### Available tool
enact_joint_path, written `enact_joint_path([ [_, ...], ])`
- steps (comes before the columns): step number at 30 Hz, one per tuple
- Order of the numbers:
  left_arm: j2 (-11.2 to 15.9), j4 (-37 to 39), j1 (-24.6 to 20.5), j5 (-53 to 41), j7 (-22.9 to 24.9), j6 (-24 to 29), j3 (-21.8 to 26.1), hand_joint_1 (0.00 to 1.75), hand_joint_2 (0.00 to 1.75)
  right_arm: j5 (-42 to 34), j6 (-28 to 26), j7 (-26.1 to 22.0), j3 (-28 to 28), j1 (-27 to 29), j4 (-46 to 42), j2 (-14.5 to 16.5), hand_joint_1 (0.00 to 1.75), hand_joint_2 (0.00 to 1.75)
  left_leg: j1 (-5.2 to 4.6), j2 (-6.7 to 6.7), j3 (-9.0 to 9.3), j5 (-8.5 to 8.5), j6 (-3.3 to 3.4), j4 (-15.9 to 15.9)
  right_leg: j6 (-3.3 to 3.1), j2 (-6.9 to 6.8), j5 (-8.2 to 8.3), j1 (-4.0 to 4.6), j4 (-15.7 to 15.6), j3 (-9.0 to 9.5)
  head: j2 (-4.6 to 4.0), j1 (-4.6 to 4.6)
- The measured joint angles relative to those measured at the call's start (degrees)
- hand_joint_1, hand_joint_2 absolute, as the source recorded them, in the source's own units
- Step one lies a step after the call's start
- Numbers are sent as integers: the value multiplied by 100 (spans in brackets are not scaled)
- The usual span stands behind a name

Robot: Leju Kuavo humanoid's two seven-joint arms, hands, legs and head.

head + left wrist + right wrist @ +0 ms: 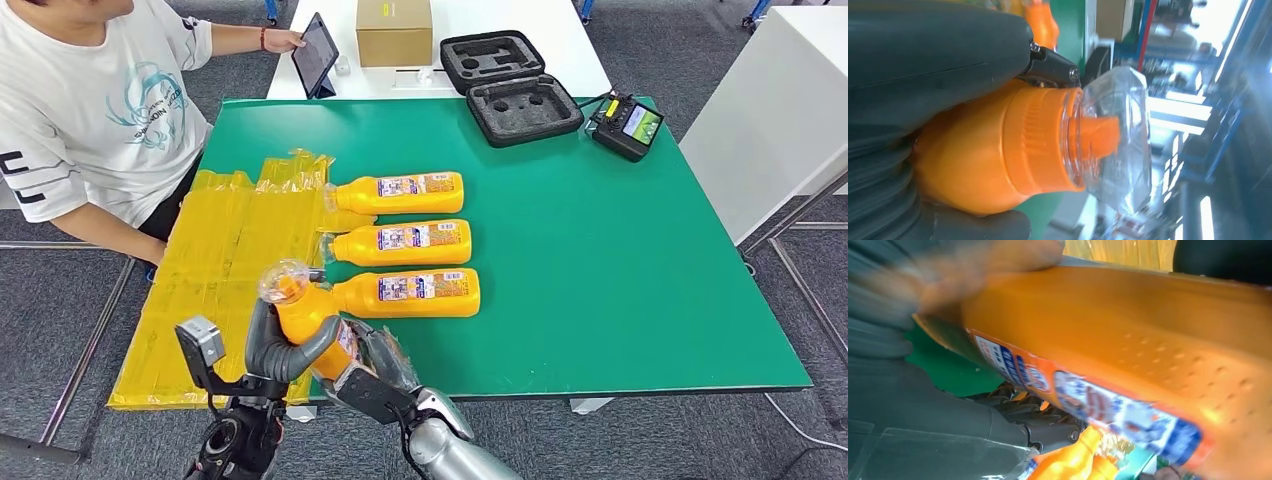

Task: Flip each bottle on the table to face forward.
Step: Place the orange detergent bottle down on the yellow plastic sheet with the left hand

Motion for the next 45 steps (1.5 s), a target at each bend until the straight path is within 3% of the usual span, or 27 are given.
enact_joint_path([
  [10, 117, 292, -301, -240, 330, -372, -233, 175, 175, 25, -234, -20, -79, 9, 0, -25, 175, 175, 0, -2, 10, 1, -1, -2, -1, 0, 0, 1, 0, 12, 0, 1],
  [11, 121, 304, -309, -251, 346, -398, -235, 175, 175, 37, -282, -27, -79, 15, -1, -26, 167, 175, 0, -2, 10, 1, -1, -2, -1, 0, 0, 1, 0, 13, 0, 1],
  [12, 125, 315, -317, -257, 362, -421, -236, 175, 175, 54, -342, -35, -80, 25, -5, -26, 123, 175, 0, -2, 11, 1, -1, -2, -1, -1, 0, 1, 0, 14, 0, 1],
  [15, 131, 336, -342, -219, 406, -451, -238, 175, 175, 180, -669, -92, -79, 67, -43, -26, 0, 44, 0, -3, 10, 1, -1, -2, -1, -2, 0, 0, 1, 15, 0, 1],
  [16, 130, 337, -354, -202, 417, -432, -238, 175, 175, 261, -833, -120, -73, 77, -72, -22, 0, 0, 0, -3, 10, 1, -1, -2, 0, -2, 0, 0, 1, 15, 0, 1],
  [22, 124, 320, -424, -189, 380, -108, -207, 175, 175, 478, -1377, -169, -56, 62, -333, 28, 0, 0, 0, -3, 13, 2, -1, -1, 0, -2, 0, -1, 1, 16, 0, 1],
  [30, 144, -476, -400, -501, -258, 1210, 230, 175, 175, 78, -1557, -395, -19, 392, -1622, -115, 0, 0, 1, 4, 8, 0, -2, 0, -1, 1, -1, 1, 1, 6, 0, -3],
  [40, 207, -1336, -391, -473, -368, 1350, 768, 175, 175, -194, -1611, -406, 80, 744, -2948, -380, 0, 0, 3, -1, 0, 1, -3, -1, 0, -2, -4, 1, 1, 2, 0, -2],
  [45, 274, -1636, -475, -736, -516, 1844, 1008, 175, 175, -631, -1795, -407, 130, 829, -3514, -497, 0, 0, 2, -1, 0, 1, -2, 0, 1, -2, -3, 1, 1, 2, 0, -1],
])
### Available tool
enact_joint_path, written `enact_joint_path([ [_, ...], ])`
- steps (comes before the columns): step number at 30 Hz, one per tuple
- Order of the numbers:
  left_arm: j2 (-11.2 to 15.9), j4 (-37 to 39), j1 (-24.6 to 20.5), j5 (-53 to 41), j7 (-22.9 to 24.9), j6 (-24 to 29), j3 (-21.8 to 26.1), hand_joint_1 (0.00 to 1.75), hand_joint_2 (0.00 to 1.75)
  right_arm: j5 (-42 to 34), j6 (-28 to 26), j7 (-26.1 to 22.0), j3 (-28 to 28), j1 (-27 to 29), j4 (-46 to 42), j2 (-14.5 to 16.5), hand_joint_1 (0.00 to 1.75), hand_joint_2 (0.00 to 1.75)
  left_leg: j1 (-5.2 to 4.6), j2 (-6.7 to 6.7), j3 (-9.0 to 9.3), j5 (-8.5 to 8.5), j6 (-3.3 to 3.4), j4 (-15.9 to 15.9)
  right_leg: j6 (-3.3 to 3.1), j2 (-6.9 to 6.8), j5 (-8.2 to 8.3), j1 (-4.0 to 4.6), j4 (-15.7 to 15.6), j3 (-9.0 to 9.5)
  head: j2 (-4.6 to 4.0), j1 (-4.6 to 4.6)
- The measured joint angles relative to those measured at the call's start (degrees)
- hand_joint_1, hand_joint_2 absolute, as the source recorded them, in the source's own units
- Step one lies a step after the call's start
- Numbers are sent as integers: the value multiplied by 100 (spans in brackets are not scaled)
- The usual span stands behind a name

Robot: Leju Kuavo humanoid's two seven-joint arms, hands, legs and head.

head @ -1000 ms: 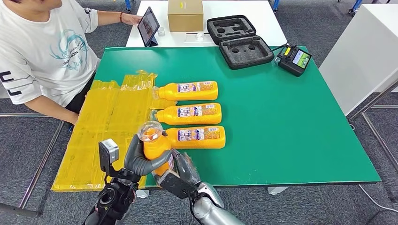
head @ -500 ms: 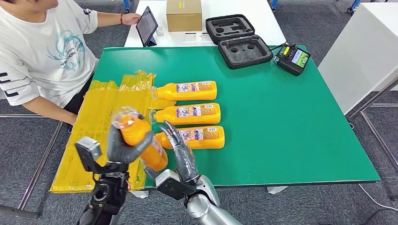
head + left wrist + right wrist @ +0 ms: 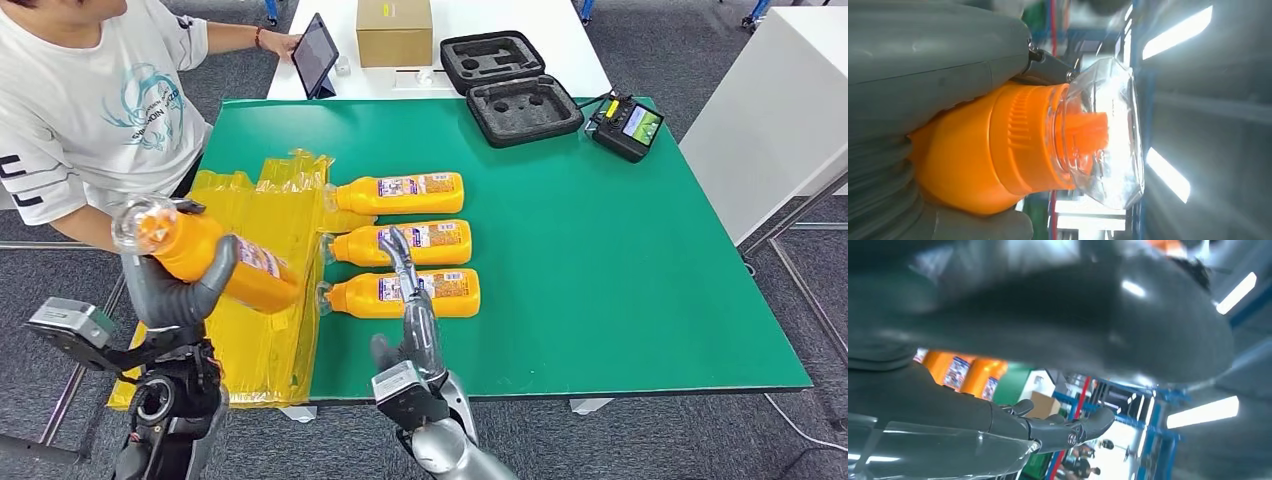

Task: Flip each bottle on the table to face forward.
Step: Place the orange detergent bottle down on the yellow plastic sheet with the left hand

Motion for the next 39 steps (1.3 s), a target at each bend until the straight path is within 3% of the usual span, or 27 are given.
enact_joint_path([
  [5, 293, -55, -325, -1682, 418, 951, 243, 175, 175, 24, -55, -1, -44, 229, -973, -67, 0, 0, 2, 0, 0, 1, -2, 0, -1, -1, 0, 2, 0, -4, 0, 0],
  [9, 647, 245, -655, -2588, 826, 1097, 257, 175, 175, 231, -55, -7, -147, 356, -1688, -69, 0, 175, 4, 6, 1, 2, -4, -1, -7, 2, 3, 4, 1, -7, 0, -1],
  [14, 998, 1014, -993, -4146, 1335, 1121, 112, 175, 175, 288, -55, -7, -229, 413, -2198, -70, 0, 175, 3, 6, 1, 3, -4, -1, -11, 4, 8, 1, 1, -6, 0, 0],
  [21, 1274, 2129, -1173, -5904, 1912, 978, -185, 175, 175, 194, -54, -7, -128, 364, -2294, -106, 0, 175, 2, 7, 1, 4, -4, 0, -13, 4, 10, 1, 1, -7, 0, 1],
  [28, 1362, 2920, -1415, -6264, 2027, 614, -346, 175, 175, 59, -36, -7, 70, 210, -2286, -159, 0, 175, 2, 5, -1, 4, -4, -1, -14, 3, 10, 2, 1, -7, 0, -1],
  [39, 1367, 4004, -1627, -6375, 1787, 278, -598, 175, 175, -610, 646, -5, 332, 32, -1941, -214, 0, 175, 2, 4, -3, 4, -5, 0, -14, 3, 10, 2, 2, -8, 0, 1],
])
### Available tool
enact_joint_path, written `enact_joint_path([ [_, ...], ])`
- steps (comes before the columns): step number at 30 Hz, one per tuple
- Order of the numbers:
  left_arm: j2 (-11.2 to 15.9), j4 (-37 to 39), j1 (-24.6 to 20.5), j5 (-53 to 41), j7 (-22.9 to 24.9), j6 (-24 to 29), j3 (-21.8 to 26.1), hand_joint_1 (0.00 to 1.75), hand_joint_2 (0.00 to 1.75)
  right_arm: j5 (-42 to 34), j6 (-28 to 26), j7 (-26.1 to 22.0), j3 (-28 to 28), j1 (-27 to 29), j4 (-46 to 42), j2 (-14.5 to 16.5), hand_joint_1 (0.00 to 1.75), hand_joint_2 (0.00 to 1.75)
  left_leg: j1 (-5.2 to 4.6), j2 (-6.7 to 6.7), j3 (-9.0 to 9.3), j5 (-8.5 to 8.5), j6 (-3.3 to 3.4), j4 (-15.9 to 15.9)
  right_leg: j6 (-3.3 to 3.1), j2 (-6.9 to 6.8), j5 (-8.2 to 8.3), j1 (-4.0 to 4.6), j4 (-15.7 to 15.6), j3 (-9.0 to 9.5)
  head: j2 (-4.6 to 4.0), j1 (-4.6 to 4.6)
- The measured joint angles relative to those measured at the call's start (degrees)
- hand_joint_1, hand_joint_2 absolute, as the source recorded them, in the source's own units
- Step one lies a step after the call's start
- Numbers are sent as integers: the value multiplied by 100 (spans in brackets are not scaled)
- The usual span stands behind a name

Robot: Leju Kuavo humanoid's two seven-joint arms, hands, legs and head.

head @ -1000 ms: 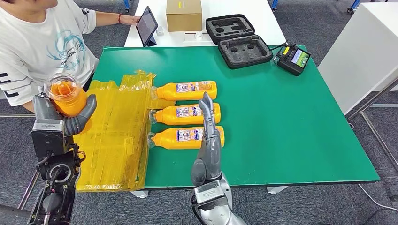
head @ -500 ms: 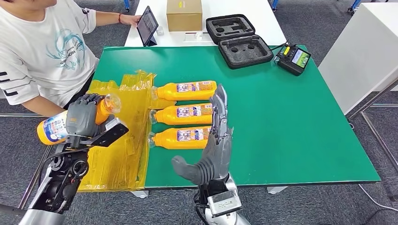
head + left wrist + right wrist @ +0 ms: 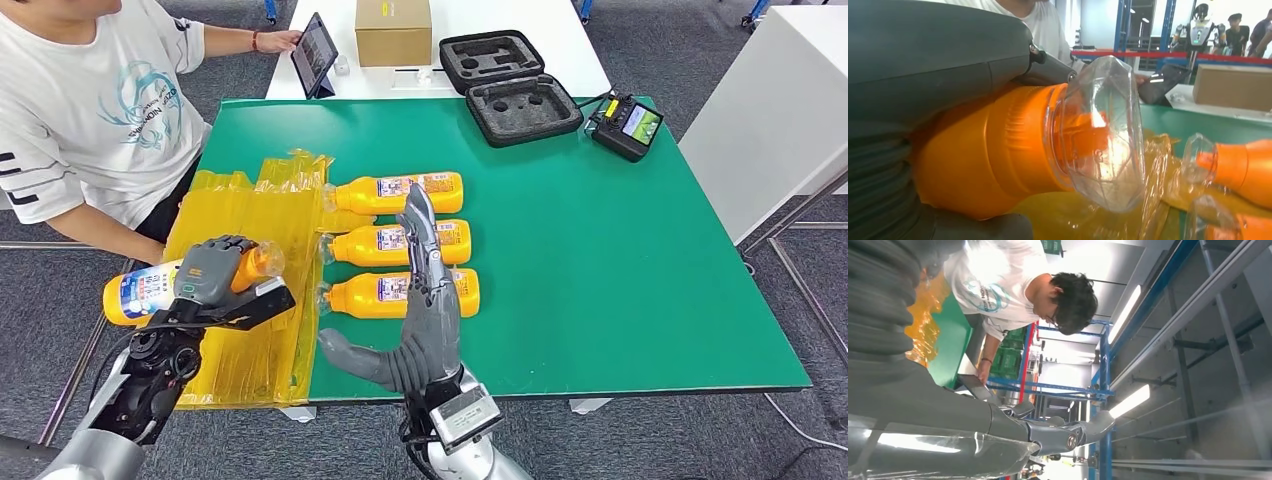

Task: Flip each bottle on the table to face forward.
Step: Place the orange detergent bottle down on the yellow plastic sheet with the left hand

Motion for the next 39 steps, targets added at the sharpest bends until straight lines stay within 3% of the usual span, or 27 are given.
enact_joint_path([
  [10, -3, 252, -74, 2, -19, -43, -78, 175, 175, -7, 56, -1, 5, -52, 184, 0, 0, 175, 0, 0, 0, 0, 0, 0, 0, 0, 0, 0, 0, 0, 0, 0],
  [33, -35, 386, 42, 162, -351, -773, -427, 175, 175, 86, 355, -1, 4, -56, 479, 16, 0, 175, 0, -1, 0, 0, 0, 0, 0, 0, 0, 0, 0, 1, 0, -2],
  [37, -43, 429, 139, 173, -351, -786, -526, 10, 175, 69, 441, 1, 3, -61, 539, 25, 0, 175, 0, 0, 0, 0, 0, 0, 0, 0, 0, 0, 0, 1, 0, -2],
  [39, -49, 446, 196, 237, -359, -822, -558, 0, 175, 57, 455, 0, 3, -64, 571, 26, 0, 175, 0, -1, 0, 0, 0, 0, 0, -1, 0, 0, 0, 2, 0, -1],
])
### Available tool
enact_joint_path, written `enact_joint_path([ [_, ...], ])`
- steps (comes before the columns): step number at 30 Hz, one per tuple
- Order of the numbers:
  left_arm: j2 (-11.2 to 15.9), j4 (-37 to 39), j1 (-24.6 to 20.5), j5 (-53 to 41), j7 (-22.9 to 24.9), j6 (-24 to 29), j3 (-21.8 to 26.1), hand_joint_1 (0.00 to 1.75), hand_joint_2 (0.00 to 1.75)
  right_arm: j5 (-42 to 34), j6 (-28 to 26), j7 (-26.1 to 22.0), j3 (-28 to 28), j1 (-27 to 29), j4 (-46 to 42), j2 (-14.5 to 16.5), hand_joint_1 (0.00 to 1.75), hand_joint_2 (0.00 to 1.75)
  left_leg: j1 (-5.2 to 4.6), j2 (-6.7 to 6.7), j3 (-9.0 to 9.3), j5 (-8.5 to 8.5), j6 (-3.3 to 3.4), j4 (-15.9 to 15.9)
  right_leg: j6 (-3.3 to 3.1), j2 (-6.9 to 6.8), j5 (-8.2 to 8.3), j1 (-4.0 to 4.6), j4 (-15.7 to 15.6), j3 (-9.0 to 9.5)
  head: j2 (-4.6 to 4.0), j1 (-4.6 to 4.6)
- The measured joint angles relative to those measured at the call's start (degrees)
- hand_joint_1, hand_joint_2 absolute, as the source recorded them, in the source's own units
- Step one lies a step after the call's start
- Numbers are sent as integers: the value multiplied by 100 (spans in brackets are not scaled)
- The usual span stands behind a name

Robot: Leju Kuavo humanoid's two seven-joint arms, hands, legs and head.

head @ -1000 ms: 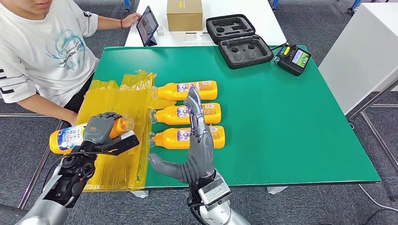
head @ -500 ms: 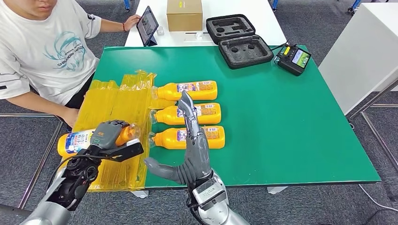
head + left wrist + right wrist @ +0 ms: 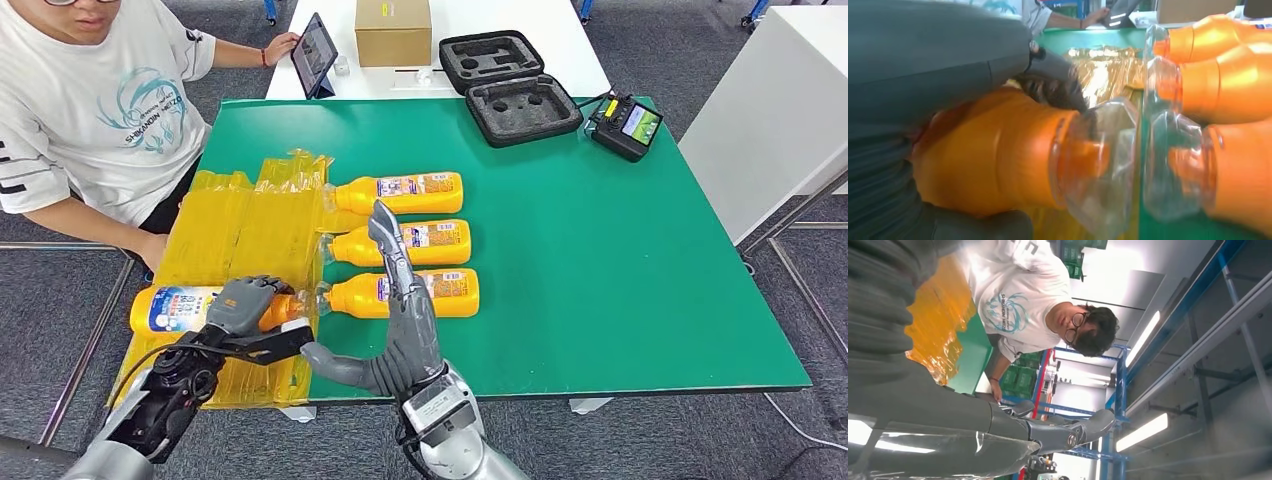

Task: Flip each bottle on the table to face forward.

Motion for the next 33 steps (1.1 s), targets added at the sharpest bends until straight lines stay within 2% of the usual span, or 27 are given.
enact_joint_path([
  [6, -10, 11, 56, 127, -42, -89, -26, 0, 175, -45, 3, -1, 0, -3, 61, 1, 0, 175, 0, -3, 2, 0, 0, 0, 0, -1, 0, 0, 0, 3, 0, 1],
  [10, -13, 11, 54, 191, -43, -206, -31, 0, 0, -62, 3, 0, 0, -3, 83, 3, 0, 175, 0, -4, 6, 1, 0, 0, 0, -1, 0, 0, 0, 8, 0, -1],
  [15, -18, 11, 25, 665, -82, -680, -26, 0, 0, -86, 2, -1, 0, -16, 115, 3, 0, 175, 0, -5, 15, 0, 0, -1, 0, -2, 0, 0, 0, 19, 0, -1],
  [19, -31, 10, -54, 1875, -163, -1753, 99, 0, 0, -100, -24, 1, 0, -38, 166, 5, 0, 175, 0, -7, 39, -3, -1, -3, 0, -4, -5, -1, -1, 46, 0, -1],
  [22, -51, 15, -115, 3012, -37, -2590, 323, 0, 0, -100, -86, -1, 1, -42, 206, 7, 0, 175, 0, -8, 58, -4, -3, -4, 0, -4, -9, 0, -2, 65, 0, -1],
  [24, -86, 51, -150, 3714, 73, -2879, 496, 0, 0, -92, -151, 0, 4, -45, 230, 7, 0, 175, 0, -8, 65, -2, -4, -4, -2, -4, -7, 0, -2, 71, 0, -1],
  [26, -148, 115, -175, 4376, 131, -2956, 697, 0, 0, -66, -221, 0, 14, -46, 255, 7, 0, 175, 0, -8, 67, 2, -5, -4, -3, -4, -4, 0, -2, 73, 0, 0],
  [29, -249, 189, -164, 5237, 153, -2792, 1011, 0, 0, 149, -393, 11, 42, -52, 331, 4, 0, 175, 0, -7, 66, 4, -6, -4, -3, -3, -1, 0, -1, 72, 0, 1],
  [33, -325, 196, -78, 6068, -43, -2091, 1321, 0, 0, 968, -701, 391, 43, -126, 675, -42, 0, 175, 1, -2, 63, 5, -6, -3, -4, -1, 1, 0, -1, 63, 0, 0],
])
